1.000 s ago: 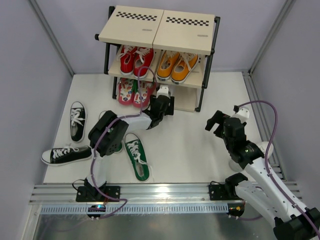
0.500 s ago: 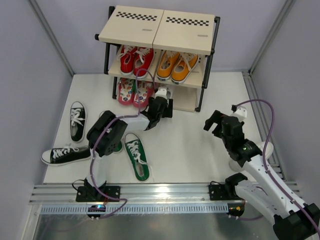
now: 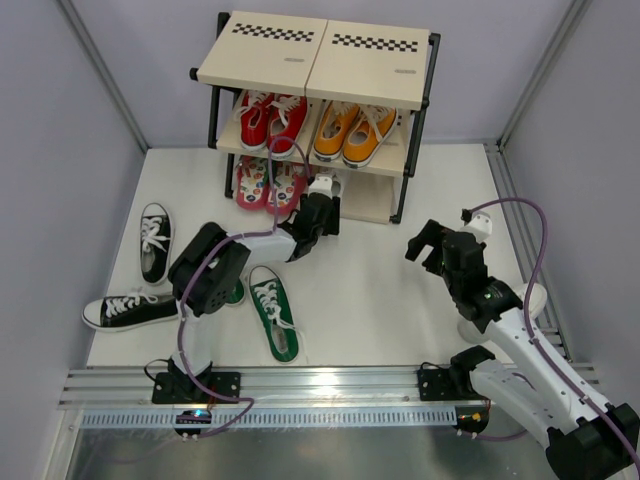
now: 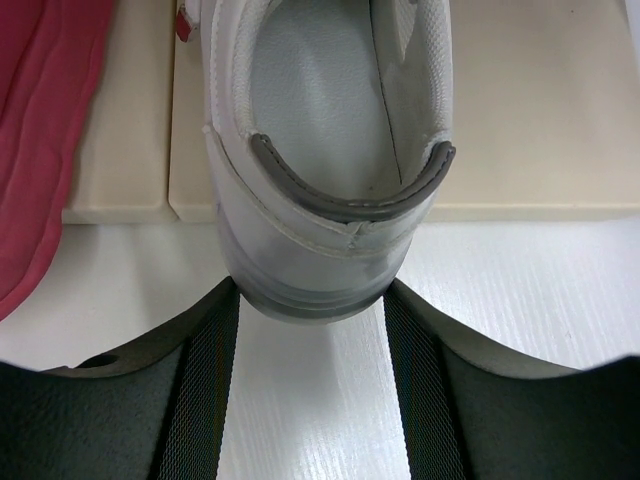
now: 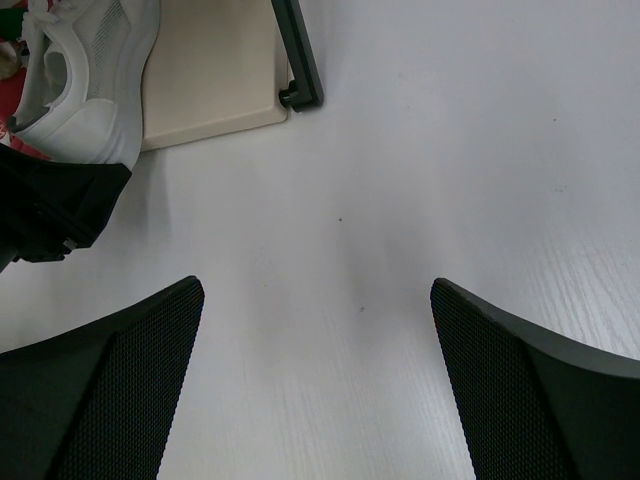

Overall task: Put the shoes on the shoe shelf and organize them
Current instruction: Adjust the shoe at the shoe shelf.

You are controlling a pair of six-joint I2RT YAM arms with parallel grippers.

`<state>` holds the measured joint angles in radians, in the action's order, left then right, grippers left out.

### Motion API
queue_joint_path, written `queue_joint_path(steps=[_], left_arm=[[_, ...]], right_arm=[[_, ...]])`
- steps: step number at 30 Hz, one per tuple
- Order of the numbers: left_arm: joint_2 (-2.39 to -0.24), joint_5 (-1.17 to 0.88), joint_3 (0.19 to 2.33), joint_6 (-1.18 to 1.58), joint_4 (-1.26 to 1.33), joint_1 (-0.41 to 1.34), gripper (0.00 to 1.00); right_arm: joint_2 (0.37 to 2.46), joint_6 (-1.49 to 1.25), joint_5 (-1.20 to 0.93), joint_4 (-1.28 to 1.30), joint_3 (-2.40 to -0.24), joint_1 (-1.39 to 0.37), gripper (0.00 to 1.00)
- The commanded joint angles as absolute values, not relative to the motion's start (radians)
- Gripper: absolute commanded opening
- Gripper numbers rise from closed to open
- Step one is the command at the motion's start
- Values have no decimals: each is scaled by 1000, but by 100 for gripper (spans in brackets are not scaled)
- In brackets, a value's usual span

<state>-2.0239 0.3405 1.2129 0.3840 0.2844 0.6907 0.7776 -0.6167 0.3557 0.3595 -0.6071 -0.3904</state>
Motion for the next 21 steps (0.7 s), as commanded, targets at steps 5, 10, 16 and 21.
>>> queue_joint_path(steps=[5, 10, 16, 21], left_arm=[[-2008, 385, 1258, 357, 327, 684, 44], [-2032, 396, 1301, 350, 305, 684, 45], [-2040, 382, 1318, 350, 299, 684, 52], [-2046, 359, 1325, 348, 284, 686, 61]], right_arm=[[788, -630, 365, 310, -609, -388, 99], [796, -624, 376, 308, -614, -388, 100], [810, -624, 380, 299, -621, -388, 100], [825, -623, 380, 299, -624, -388, 100]])
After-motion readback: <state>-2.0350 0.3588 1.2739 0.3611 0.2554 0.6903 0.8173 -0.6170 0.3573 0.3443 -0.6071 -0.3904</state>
